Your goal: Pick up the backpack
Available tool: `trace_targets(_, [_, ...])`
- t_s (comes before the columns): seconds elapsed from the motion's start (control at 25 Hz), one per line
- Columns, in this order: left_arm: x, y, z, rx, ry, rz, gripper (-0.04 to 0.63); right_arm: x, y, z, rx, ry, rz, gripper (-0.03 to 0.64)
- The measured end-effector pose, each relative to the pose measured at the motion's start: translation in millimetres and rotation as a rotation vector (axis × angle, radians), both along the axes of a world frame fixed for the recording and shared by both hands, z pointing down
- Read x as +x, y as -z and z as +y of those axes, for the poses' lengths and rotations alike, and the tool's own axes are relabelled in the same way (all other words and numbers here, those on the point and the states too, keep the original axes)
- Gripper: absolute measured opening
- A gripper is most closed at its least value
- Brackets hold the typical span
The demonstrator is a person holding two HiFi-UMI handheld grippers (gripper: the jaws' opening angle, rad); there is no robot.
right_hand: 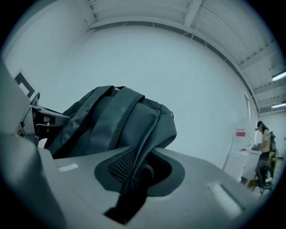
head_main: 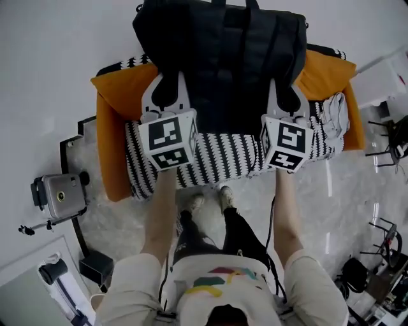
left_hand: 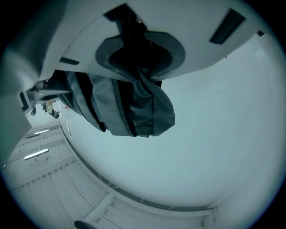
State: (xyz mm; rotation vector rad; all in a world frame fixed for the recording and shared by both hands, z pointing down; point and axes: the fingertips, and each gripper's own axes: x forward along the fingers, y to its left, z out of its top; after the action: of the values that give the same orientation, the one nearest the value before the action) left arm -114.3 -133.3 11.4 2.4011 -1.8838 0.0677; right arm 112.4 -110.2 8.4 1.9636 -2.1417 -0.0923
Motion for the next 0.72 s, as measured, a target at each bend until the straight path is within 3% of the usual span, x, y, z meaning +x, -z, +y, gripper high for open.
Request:
trace_targets(0.2, [-5.1, 95.5, 50.2, 0.102, -0.010, 0.052, 0.067, -3.0, 90.8, 51.1, 0.105, -0.047, -0.007, 0.067])
trace_targets(0.36, [-12.2, 147.5, 94.2, 0.191, -0.015, 0.045, 0.066, -11.0, 139.6, 97.0, 0.193, -0.071, -0.009, 0.066])
trace_targets(0.72, [-35.0, 186.8, 176.6, 0.285, 0.017, -0.028, 0.064, -38.5, 163.9, 175.1, 0.270, -0.035, -0.061, 0.064])
